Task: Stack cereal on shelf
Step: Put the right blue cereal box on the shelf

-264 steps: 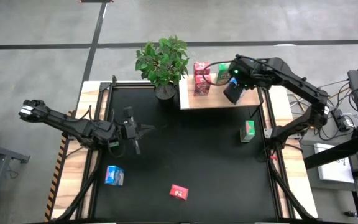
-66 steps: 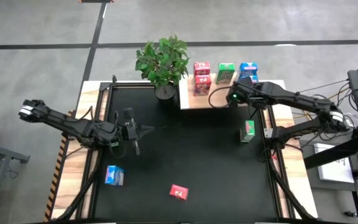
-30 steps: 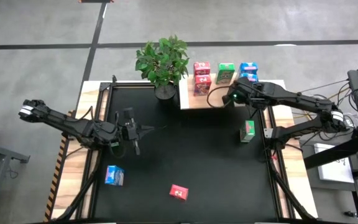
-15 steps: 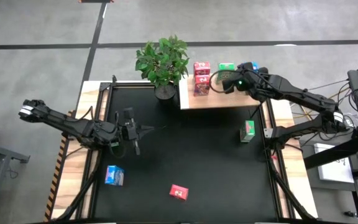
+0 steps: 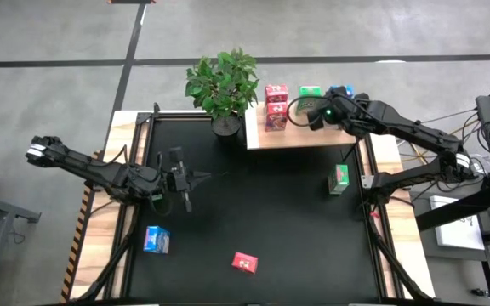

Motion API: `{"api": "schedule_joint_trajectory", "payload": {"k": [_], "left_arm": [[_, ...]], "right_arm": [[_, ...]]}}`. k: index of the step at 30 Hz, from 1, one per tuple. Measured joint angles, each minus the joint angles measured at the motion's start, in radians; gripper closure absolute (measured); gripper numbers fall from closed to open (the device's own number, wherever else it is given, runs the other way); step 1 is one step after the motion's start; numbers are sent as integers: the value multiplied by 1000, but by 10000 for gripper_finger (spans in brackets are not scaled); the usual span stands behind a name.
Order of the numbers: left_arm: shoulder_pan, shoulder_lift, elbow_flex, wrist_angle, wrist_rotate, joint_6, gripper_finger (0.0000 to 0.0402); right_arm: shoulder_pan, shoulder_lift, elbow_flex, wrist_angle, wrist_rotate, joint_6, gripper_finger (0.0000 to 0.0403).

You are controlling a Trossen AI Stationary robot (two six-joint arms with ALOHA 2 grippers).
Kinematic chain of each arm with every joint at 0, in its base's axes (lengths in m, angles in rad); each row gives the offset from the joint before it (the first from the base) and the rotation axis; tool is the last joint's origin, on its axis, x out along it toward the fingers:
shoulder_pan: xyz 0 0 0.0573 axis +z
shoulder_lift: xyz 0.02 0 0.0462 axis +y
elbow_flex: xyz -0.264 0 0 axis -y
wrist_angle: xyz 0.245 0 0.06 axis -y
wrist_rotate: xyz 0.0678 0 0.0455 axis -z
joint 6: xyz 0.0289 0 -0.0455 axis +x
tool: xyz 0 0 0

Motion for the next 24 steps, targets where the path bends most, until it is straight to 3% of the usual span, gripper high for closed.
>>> {"api": "schedule_joint_trajectory", "payload": {"k": [24], "left_arm": [[0,0,0,0,0,6,402]], "right_arm": [[0,-69,0,-18,-108,-9,394]]}}
